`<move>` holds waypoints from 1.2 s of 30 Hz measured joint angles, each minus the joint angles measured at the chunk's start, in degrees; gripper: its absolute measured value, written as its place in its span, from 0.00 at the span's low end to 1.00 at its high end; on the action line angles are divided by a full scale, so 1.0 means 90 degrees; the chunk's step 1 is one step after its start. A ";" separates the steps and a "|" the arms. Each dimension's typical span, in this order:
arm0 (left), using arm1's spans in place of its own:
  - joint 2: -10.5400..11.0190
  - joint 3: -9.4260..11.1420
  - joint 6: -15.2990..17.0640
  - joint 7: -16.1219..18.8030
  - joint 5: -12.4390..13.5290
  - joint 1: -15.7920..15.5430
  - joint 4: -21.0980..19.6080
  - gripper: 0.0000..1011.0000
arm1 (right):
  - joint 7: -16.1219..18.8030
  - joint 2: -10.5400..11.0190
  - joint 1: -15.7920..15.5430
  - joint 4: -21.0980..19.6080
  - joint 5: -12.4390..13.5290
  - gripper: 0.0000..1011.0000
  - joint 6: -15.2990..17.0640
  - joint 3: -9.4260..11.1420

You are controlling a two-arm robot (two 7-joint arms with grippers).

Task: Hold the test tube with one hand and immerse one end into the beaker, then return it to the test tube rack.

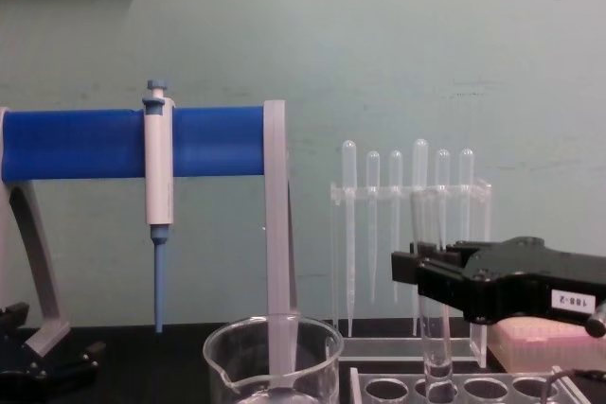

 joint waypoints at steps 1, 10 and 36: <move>0.0000 0.0000 0.0000 0.0000 0.0000 0.0000 0.0000 0.99 | 0.0012 -0.0010 0.0003 0.0038 -0.0018 0.22 -0.0014 -0.0013; 0.0000 0.0000 0.0000 0.0000 0.0000 0.0000 0.0000 0.99 | 0.0058 -0.0027 0.0068 0.0209 -0.0234 0.22 -0.0024 -0.0117; 0.0000 0.0000 0.0000 0.0000 0.0000 0.0000 0.0000 0.99 | -0.0248 0.0724 -0.0980 -0.0885 -0.0352 0.89 0.0423 0.0510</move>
